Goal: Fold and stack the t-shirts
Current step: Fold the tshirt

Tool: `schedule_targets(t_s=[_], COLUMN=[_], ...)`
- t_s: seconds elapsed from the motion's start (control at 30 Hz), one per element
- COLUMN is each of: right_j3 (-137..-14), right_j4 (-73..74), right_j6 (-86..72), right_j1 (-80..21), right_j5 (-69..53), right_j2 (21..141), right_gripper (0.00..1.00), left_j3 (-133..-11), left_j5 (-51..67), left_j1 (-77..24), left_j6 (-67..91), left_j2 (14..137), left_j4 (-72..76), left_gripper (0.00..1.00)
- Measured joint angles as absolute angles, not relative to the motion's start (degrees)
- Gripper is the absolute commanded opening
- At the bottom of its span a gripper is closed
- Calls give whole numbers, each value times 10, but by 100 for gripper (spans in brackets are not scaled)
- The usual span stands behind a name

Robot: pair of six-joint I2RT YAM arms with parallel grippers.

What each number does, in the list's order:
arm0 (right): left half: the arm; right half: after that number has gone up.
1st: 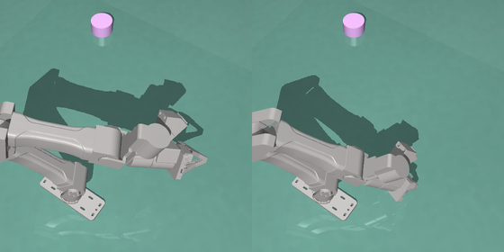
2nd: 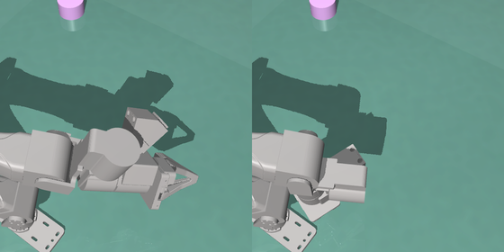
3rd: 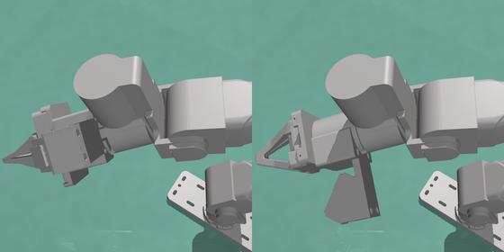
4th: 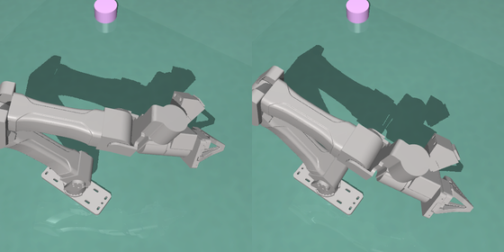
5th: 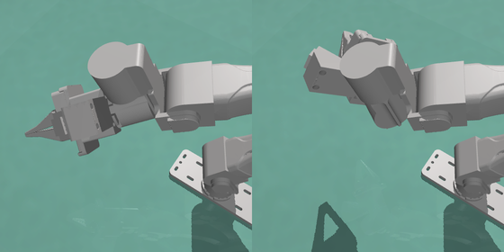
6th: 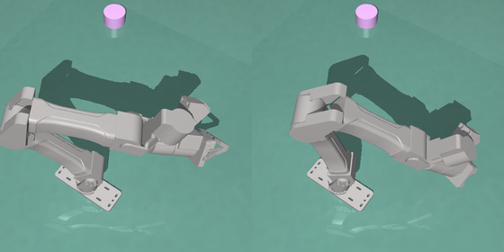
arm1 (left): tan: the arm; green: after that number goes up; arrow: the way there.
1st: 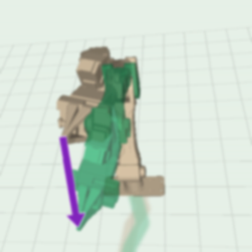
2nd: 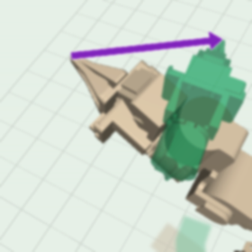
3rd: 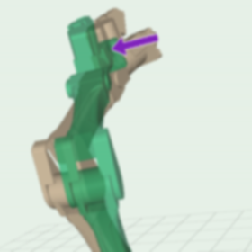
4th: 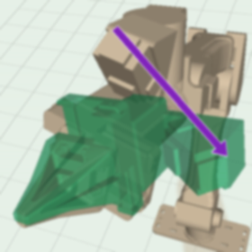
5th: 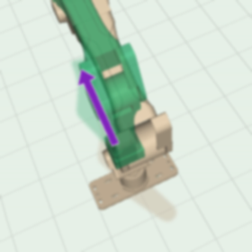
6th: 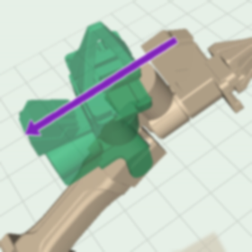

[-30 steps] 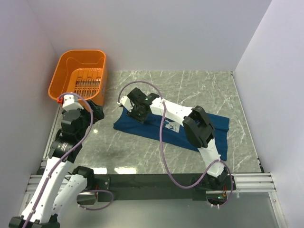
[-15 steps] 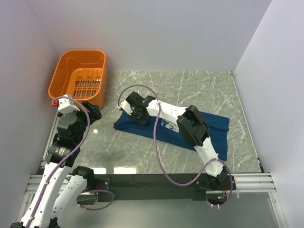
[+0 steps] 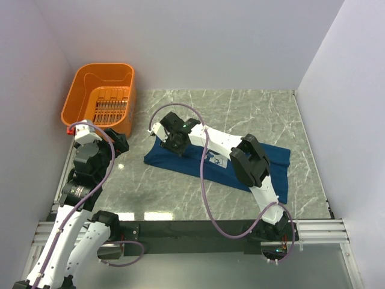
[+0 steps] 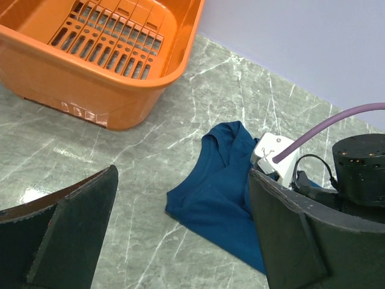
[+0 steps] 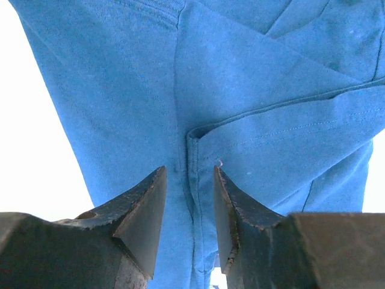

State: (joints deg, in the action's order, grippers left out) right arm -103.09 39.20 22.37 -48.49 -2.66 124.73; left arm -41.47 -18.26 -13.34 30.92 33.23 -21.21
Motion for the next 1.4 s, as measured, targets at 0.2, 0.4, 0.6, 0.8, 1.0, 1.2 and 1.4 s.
schedule_targets(t_s=[0.2,0.4,0.6,0.8,1.0,1.2,1.4], right_j3=[-1037,-1055,-1058,-1061,-1063,-1069,-1063], right_j4=[399,401,406,408,412,414,411], right_j6=[224,224,224,224,224,224,223], right_j1=[-483,-477,-471,-470,-470,-468,-455], right_j5=[-26,-25,-23,-24,-26,-26,-31], right_j2=[1251,1273,1282,1293,1303,1307,1293], right_gripper=[44,44,42,41,33,14,5], left_j3=[-415,-415,-415,-415,-415,-415,-415], left_j5=[-179,-179,-179,-179,-179,-179,-179], left_j1=[-133,-133,-133,-133,-133,-133,-133], left_j6=[309,309,309,309,309,309,309], left_j2=[333,336,336,336,336,336,336], left_j4=[-212,-208,-208,-208,-208,-208,-208], left_gripper=[94,94,94,94,94,94,94])
